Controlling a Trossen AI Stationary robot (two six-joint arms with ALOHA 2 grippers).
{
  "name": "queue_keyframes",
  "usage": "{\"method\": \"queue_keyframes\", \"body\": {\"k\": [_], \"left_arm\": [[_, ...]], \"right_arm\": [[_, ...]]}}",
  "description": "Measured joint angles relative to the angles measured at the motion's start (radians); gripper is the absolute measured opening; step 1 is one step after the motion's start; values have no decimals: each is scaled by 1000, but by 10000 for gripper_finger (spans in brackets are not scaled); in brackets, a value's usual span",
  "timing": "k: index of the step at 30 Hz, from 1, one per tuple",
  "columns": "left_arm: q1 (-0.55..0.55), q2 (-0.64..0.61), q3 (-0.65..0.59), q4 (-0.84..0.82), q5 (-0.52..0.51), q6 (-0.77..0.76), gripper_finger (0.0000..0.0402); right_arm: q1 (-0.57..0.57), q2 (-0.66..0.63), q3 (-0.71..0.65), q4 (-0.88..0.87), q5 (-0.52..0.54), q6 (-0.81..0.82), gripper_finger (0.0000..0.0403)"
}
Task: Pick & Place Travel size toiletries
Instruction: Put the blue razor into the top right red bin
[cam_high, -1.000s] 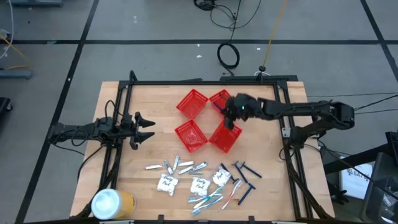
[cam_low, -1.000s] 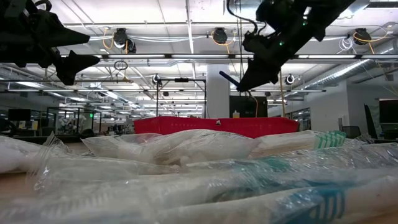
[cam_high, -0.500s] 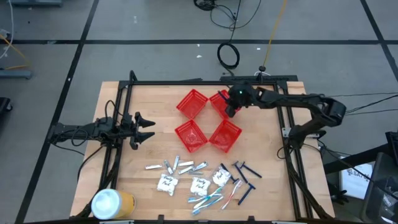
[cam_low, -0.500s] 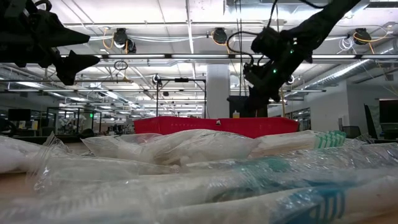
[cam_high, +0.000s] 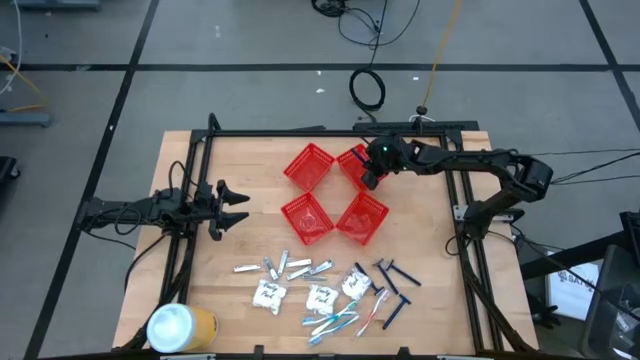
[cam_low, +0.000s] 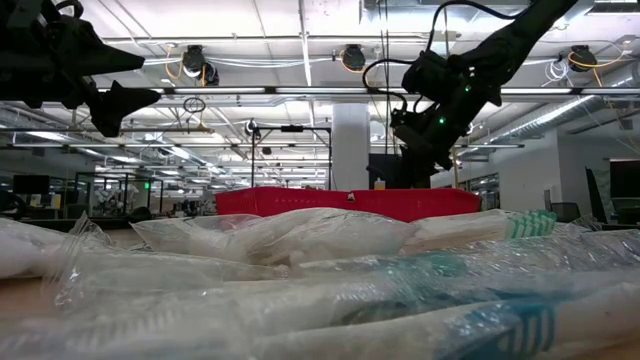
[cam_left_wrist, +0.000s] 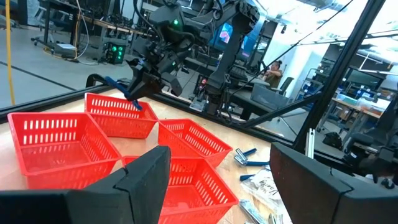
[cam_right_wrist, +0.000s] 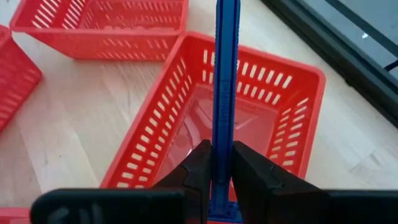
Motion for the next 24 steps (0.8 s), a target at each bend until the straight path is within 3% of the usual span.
{"method": "queue_keyframes", "body": {"k": [13, 19, 24], "left_arm": [[0, 0, 0, 0, 0, 0, 271], [0, 0, 0, 0, 0, 0, 271], [0, 0, 0, 0, 0, 0, 271]], "right_arm": [[1, -22, 0, -9, -1, -7, 154], [44, -137, -2, -81, -2, -6, 164], [157, -274, -1, -257, 2, 47, 157]]}}
